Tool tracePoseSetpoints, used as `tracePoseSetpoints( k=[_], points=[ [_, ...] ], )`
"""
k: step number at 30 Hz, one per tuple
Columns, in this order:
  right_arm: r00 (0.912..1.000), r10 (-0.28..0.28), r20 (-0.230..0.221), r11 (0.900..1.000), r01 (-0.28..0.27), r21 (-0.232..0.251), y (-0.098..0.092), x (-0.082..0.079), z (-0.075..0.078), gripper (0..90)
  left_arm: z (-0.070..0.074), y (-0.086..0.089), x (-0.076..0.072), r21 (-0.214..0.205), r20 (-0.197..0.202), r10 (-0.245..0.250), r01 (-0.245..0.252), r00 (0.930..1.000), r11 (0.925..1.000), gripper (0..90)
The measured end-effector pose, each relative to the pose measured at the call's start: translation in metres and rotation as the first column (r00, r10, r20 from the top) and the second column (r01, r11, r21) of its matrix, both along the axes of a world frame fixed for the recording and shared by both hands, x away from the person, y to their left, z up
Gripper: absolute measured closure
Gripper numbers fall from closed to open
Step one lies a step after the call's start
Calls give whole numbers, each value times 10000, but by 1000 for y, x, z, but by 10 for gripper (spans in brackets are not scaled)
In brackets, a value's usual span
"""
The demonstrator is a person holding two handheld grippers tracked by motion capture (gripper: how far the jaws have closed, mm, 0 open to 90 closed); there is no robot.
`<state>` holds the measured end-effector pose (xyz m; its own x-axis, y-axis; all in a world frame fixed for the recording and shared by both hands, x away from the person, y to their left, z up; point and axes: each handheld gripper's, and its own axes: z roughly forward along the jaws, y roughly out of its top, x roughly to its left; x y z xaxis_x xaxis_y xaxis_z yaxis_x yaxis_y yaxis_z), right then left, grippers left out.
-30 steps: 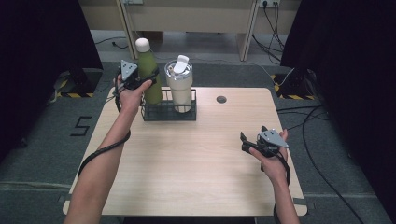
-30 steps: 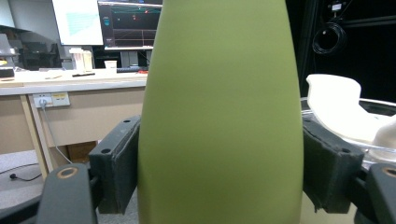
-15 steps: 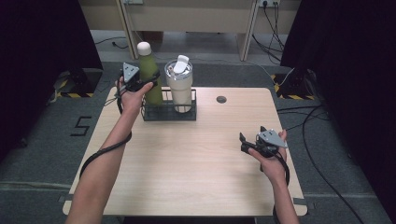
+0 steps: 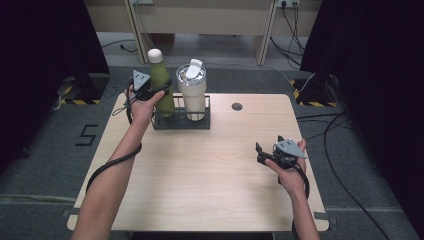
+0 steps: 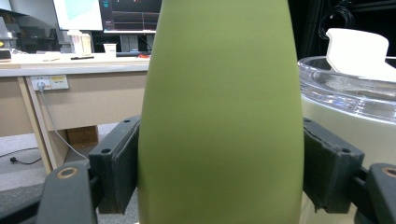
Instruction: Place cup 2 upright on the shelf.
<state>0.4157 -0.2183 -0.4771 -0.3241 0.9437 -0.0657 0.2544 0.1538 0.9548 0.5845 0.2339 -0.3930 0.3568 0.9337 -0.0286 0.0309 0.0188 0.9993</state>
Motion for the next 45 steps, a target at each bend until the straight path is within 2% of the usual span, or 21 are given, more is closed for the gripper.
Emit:
tracePoseSetpoints(
  k=[17, 36, 45],
  points=[
    [10000, 31, -62, 10000, -31, -10, 1, 0, 0, 137, -10, 0, 1, 35, -233, -2, 3, 9997, 10000, 232],
    [10000, 83, -33, 10000, -83, -41, 3, -1, 0, 138, -14, -4, -4, 292, -25, -192, 192, 9998, 9994, 227],
    [9999, 106, -20, 9999, -106, -45, 4, -1, 0, 139, -15, -4, -5, 237, 27, -187, 187, 9998, 9995, 225]
  ],
)
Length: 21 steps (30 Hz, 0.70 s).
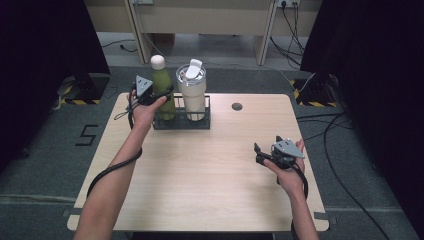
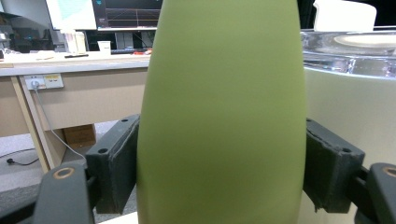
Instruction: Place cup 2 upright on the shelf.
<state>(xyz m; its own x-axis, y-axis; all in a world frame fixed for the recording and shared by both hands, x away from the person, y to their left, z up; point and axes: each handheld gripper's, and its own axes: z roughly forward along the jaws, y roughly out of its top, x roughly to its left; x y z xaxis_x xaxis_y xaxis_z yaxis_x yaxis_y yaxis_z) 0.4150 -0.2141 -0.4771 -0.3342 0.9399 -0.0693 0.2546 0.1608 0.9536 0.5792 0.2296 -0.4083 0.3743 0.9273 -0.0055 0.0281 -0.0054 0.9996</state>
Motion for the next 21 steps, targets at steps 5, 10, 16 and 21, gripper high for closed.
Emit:
tracePoseSetpoints(
  k=[5, 10, 16, 21],
  points=[
    [10000, 3, -42, 10000, -2, 23, 0, 0, 0, 139, 0, 0, 0, -14, -3, -2, 2, 10000, 10000, 221],
    [10000, 24, -11, 10000, -24, -68, 0, 0, 0, 139, -3, 1, -2, 12, -118, 106, -105, 9999, 9999, 184],
    [10000, 22, -46, 10000, -22, -15, 1, 0, 0, 139, -4, 3, -5, 45, -93, 229, -229, 9997, 9997, 144],
    [10000, 41, -47, 10000, -42, -28, 2, 0, -1, 139, -2, 3, -7, 37, -29, 240, -240, 9997, 9997, 141]
  ],
)
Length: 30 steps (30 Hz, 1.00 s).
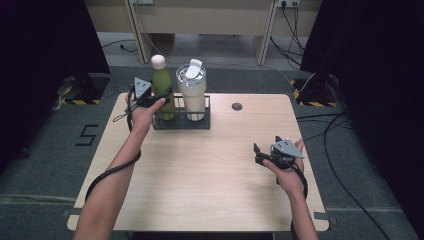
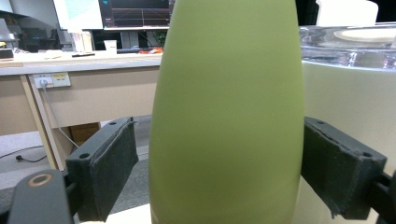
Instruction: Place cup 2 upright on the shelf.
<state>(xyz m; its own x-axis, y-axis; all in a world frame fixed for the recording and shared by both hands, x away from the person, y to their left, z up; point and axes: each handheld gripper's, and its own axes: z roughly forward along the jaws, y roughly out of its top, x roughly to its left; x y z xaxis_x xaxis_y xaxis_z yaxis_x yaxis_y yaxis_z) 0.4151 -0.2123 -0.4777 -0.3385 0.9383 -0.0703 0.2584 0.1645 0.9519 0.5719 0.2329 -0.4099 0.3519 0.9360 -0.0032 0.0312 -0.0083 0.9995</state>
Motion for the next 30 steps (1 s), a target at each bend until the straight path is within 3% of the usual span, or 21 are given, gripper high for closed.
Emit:
tracePoseSetpoints(
  k=[12, 30],
  points=[
    [10000, 23, -1, 10000, -23, -33, 0, 0, 0, 140, 3, 3, -9, -2, 95, 17, -17, 10000, 10000, 131],
    [10000, 31, 26, 10000, -31, -63, 1, -1, 1, 140, 6, 11, -26, 328, 125, 6, -10, 9999, 9995, 121]
  ],
)
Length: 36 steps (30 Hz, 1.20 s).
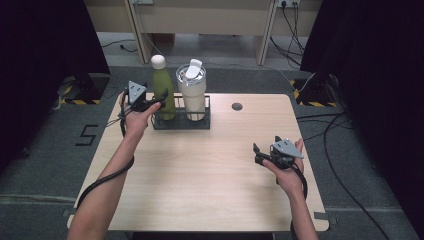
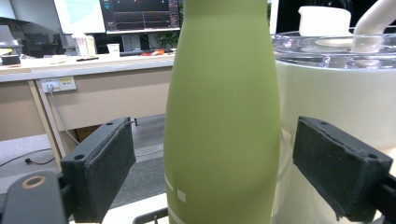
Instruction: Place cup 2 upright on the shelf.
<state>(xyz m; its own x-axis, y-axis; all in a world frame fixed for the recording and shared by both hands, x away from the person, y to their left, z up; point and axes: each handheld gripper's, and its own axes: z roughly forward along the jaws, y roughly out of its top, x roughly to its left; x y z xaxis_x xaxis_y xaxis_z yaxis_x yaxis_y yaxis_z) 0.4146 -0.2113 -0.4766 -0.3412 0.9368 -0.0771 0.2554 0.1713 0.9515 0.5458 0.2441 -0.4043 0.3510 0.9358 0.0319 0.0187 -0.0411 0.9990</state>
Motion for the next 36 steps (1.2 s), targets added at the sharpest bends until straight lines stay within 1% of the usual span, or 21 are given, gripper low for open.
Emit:
tracePoseSetpoints(
  k=[7, 10, 17, 36],
  points=[
    [10000, -24, -2, 10000, 24, -14, 0, -1, 0, 140, -1, 3, -7, 90, -28, -40, 41, 10000, 10000, 123],
    [10000, -25, -20, 10000, 25, -4, 0, -1, 1, 140, -1, 5, -11, 72, -78, -106, 106, 9999, 9999, 124],
    [10000, -20, -18, 10000, 20, -42, 1, -1, 1, 140, -3, 9, -19, 63, -58, -142, 142, 9999, 9999, 124],
    [10000, -21, 11, 10000, 21, -54, 1, -2, 1, 141, -11, 14, -40, 280, -101, -204, 206, 9997, 9994, 125]
  ],
)
